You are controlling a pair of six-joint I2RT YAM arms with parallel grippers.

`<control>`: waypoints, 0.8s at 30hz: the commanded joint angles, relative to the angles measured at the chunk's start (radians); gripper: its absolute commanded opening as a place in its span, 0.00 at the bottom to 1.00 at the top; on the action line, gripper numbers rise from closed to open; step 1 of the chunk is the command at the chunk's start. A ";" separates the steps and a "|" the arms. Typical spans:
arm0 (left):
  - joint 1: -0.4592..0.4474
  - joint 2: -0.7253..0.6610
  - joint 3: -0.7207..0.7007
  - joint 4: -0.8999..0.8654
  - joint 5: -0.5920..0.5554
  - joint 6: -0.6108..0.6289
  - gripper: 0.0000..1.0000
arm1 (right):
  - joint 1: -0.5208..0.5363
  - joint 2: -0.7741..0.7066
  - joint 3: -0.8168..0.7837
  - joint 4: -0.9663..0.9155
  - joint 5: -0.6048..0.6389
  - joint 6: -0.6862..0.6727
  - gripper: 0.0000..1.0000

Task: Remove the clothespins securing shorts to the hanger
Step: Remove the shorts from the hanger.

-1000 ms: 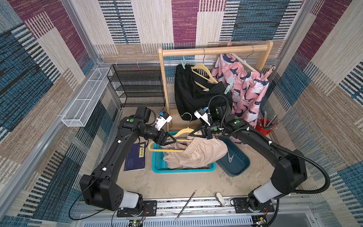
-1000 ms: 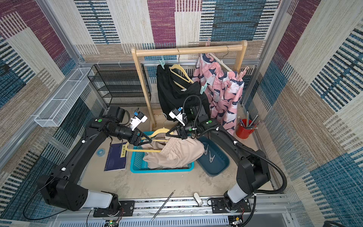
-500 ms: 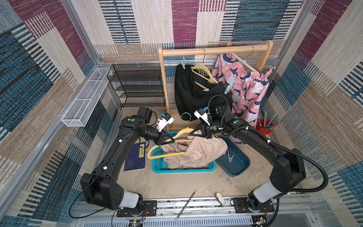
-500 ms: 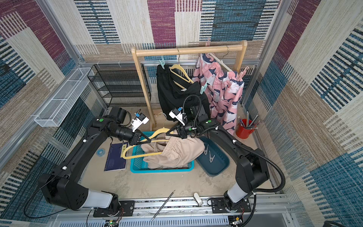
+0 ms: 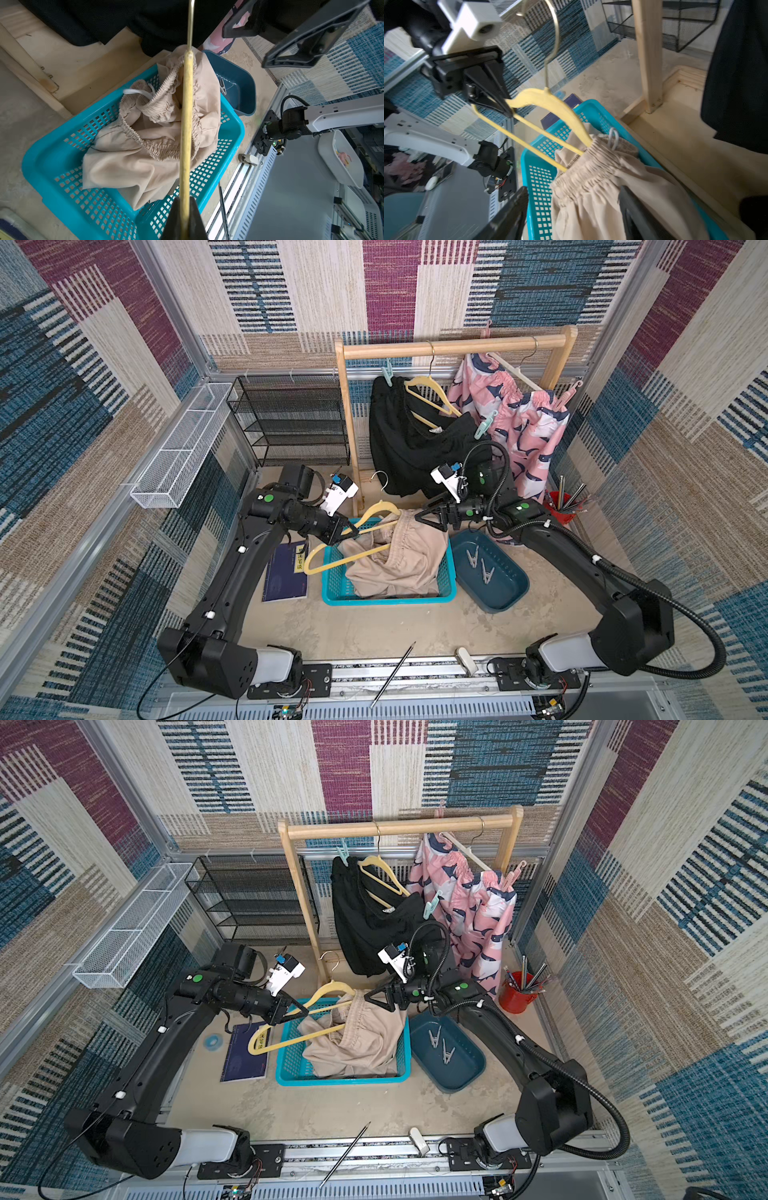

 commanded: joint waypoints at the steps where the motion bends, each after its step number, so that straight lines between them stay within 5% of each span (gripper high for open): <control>1: 0.000 -0.038 -0.002 0.010 -0.002 -0.042 0.00 | -0.002 -0.019 -0.030 -0.025 0.226 0.027 0.73; 5: 0.000 -0.075 -0.009 0.010 0.046 -0.045 0.00 | -0.002 0.000 -0.083 -0.019 0.312 0.058 0.78; 14: 0.000 -0.116 -0.035 0.010 0.063 -0.048 0.00 | -0.002 -0.004 -0.189 0.057 0.248 0.068 0.78; 17: 0.000 -0.118 -0.031 0.011 0.057 -0.049 0.00 | -0.002 -0.002 -0.213 0.069 0.219 0.074 0.63; 22: 0.000 -0.098 -0.031 0.010 0.035 -0.062 0.00 | -0.002 -0.035 -0.247 0.067 0.300 0.104 0.15; 24: 0.000 -0.097 -0.031 0.011 0.024 -0.066 0.00 | -0.003 -0.054 -0.251 0.049 0.349 0.111 0.08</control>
